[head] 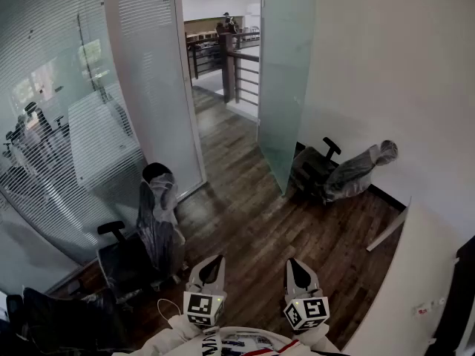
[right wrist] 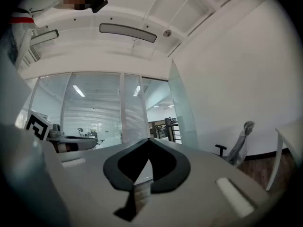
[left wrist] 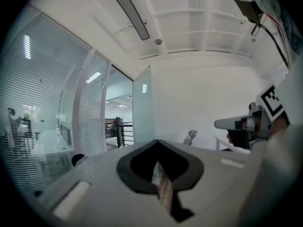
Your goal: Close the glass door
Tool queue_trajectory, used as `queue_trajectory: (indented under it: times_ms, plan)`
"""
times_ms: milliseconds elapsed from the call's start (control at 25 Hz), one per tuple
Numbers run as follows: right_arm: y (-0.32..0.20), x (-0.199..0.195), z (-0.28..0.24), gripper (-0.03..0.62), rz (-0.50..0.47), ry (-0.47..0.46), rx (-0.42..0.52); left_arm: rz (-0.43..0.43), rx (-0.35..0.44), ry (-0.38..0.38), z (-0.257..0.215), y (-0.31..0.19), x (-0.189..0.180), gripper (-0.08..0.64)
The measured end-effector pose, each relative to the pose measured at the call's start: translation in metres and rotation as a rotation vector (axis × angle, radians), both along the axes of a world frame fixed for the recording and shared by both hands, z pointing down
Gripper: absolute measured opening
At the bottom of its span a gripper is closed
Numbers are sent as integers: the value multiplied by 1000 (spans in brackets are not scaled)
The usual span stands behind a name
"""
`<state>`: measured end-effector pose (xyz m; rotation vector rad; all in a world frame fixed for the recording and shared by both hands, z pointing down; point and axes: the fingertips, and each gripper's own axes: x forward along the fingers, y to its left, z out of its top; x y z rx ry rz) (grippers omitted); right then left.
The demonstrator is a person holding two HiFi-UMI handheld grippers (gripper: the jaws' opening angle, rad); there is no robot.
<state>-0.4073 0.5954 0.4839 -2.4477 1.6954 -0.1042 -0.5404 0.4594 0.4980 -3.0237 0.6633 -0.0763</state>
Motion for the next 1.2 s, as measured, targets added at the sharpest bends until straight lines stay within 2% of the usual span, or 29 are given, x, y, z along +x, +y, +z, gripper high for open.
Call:
queue_trajectory:
  times_ms: [440, 880, 1200]
  plan:
    - [27, 38, 9, 6, 23, -23, -7, 26, 4, -19, 3, 22, 39, 3]
    - [65, 67, 18, 7, 53, -42, 31, 62, 6, -28, 13, 56, 77, 2]
    - [64, 86, 28, 8, 67, -65, 18, 80, -9, -39, 23, 52, 99, 3]
